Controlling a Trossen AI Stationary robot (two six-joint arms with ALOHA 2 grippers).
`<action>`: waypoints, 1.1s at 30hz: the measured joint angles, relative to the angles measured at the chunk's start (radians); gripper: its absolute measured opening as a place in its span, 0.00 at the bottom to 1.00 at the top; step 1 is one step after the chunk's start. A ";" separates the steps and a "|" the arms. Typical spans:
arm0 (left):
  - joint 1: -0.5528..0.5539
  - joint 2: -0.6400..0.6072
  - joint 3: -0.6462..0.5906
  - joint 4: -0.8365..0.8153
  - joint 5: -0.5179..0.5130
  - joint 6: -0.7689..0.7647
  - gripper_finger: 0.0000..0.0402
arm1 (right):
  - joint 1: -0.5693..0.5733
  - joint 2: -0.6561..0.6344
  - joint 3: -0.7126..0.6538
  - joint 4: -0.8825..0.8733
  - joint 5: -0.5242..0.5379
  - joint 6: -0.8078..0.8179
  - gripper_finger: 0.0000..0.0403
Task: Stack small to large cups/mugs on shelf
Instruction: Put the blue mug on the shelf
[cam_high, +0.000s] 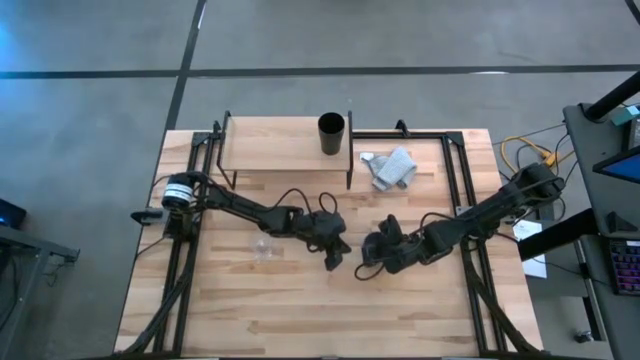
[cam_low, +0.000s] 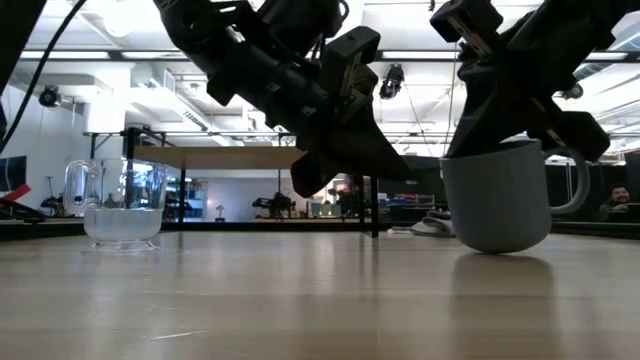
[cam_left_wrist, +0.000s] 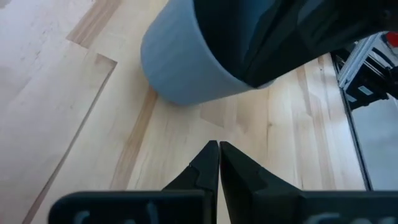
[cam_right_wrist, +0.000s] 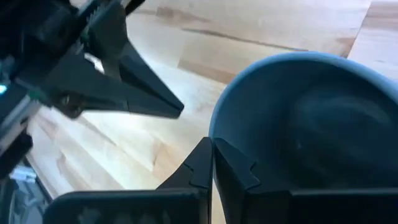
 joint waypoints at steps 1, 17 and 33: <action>0.002 0.000 0.001 0.000 0.007 -0.003 0.00 | 0.000 -0.002 0.000 -0.001 -0.009 -0.011 0.02; 0.030 -0.087 0.002 0.008 0.025 -0.004 0.00 | -0.064 -0.091 0.002 -0.087 -0.102 -0.142 0.02; 0.050 -0.199 0.002 0.002 0.064 0.016 0.00 | -0.229 -0.233 0.127 -0.321 -0.189 -0.565 0.02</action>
